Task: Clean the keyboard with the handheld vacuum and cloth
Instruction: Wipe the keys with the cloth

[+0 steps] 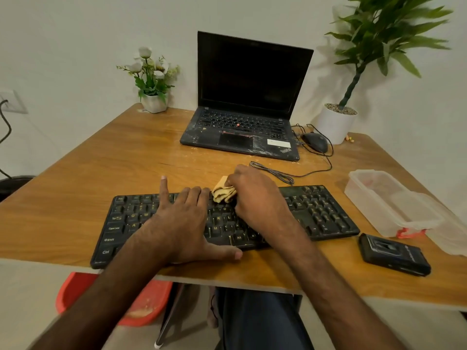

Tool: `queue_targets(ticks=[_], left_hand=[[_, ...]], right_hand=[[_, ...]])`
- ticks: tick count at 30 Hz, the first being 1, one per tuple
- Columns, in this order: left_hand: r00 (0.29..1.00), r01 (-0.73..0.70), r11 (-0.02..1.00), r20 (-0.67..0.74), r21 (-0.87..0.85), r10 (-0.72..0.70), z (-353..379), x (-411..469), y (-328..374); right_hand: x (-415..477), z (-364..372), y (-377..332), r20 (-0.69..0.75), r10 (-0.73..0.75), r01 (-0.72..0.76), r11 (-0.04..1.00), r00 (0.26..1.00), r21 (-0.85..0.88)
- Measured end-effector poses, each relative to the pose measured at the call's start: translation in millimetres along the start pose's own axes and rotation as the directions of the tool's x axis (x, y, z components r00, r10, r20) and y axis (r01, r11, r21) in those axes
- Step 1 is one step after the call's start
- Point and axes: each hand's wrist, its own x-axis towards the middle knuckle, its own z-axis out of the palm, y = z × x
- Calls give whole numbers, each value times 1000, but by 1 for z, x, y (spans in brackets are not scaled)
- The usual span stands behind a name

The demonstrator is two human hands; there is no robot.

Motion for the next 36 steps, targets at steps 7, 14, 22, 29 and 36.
queue_targets(ticks=[7,14,22,29,36], left_hand=[[1000,-11,999,-18,-35,10,1,-2,-4],[1000,-17,999,-17,-40,17,1,-2,-2],[1000,-8,1000,-12,-27,8,1,-1,-4],[1000,-10,999,-1,-33,10,0,-1,-3],[1000,-3,1000,3,-5,3,1,1,-1]], right_hand=[[-9,-20,40,60,236,-234,972,970,-28],[3,-17,35,-8,158,-153,968,987,199],[5,-26,48,164,238,-246,969,957,31],[-5,-35,60,35,309,-311,949,950,53],[7,-13,19,16,332,-328,936,943,-127]])
